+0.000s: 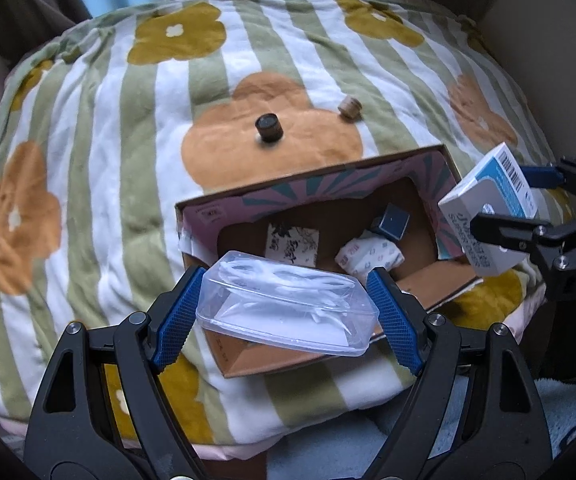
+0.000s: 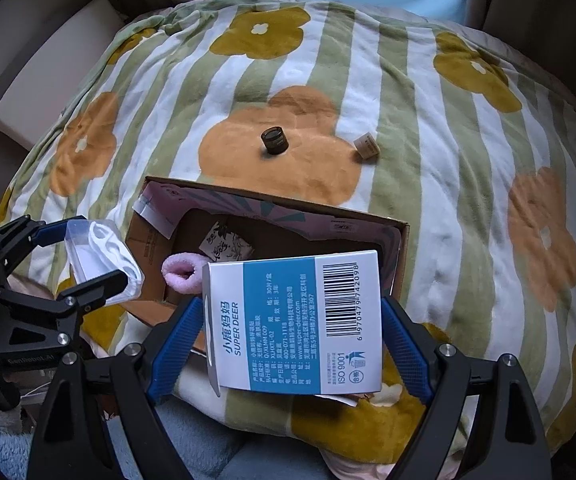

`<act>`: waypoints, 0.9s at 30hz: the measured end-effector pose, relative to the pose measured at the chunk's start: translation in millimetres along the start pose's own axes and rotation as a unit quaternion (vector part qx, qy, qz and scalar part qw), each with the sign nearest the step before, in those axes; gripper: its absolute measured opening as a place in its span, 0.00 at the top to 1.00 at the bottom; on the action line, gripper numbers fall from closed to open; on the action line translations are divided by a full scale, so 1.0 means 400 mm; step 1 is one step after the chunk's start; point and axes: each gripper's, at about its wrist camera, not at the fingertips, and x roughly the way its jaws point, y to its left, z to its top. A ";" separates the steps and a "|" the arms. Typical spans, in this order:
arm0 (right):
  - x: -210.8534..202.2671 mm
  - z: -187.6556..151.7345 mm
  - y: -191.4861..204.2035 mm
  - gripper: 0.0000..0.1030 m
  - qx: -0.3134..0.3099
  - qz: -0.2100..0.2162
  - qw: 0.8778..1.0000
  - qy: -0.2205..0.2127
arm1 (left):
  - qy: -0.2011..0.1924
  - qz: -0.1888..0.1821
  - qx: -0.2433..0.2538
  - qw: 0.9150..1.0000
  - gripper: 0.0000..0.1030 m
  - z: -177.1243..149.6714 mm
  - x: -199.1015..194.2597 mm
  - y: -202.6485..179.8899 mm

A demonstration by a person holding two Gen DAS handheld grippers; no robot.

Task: Organize objects
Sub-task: 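Lift the clear box and medicine box and carry both over the cardboard box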

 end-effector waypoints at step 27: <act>0.258 0.049 -0.030 0.17 0.074 -0.005 0.997 0.006 | -0.003 0.003 -0.042 0.999 0.22 0.039 0.255 0.088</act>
